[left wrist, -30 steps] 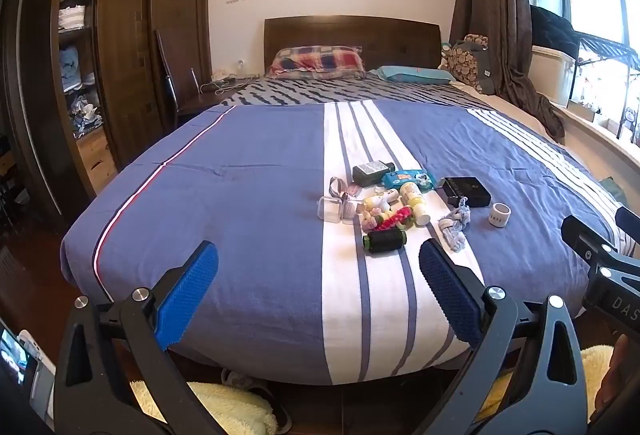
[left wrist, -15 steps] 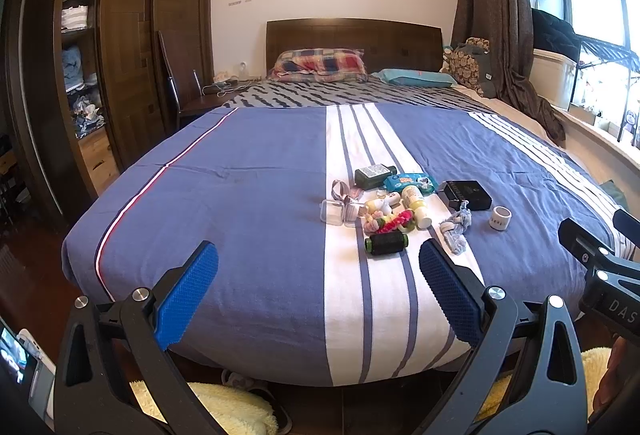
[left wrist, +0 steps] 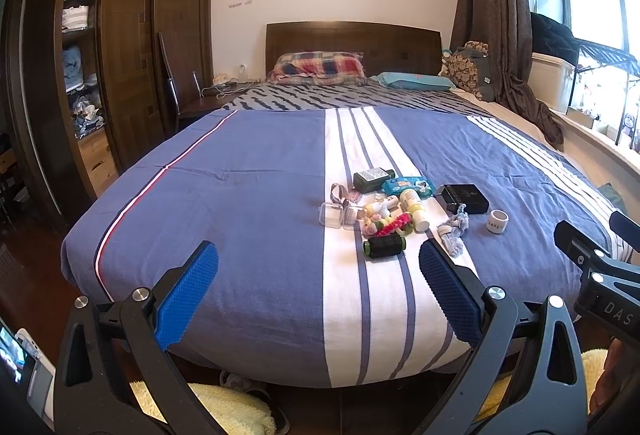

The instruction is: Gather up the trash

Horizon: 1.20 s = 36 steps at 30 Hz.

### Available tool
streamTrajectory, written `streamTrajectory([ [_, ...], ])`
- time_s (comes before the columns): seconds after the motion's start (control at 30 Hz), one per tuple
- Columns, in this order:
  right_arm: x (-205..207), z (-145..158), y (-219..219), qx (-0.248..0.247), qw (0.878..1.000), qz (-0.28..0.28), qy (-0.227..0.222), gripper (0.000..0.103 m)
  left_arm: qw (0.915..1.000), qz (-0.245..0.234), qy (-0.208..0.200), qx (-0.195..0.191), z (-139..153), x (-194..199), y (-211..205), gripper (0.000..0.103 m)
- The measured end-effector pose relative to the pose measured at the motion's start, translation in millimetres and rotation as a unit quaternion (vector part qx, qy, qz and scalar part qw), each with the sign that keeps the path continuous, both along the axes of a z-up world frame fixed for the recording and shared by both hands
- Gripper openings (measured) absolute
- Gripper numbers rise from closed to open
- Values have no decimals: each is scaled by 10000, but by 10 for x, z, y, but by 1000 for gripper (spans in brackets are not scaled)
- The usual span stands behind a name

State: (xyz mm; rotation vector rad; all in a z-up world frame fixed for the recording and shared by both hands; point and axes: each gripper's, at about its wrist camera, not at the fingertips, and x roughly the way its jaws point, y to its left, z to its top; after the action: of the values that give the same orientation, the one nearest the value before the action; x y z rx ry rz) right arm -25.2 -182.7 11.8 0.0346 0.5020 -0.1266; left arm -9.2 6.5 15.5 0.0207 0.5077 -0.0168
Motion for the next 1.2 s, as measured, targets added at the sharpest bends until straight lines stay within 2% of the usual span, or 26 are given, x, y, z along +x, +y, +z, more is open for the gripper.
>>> streamTrajectory([
  [1.2, 17, 38, 57, -33, 9999, 83, -53, 100, 10000, -18, -44, -2, 6, -9, -32, 95],
])
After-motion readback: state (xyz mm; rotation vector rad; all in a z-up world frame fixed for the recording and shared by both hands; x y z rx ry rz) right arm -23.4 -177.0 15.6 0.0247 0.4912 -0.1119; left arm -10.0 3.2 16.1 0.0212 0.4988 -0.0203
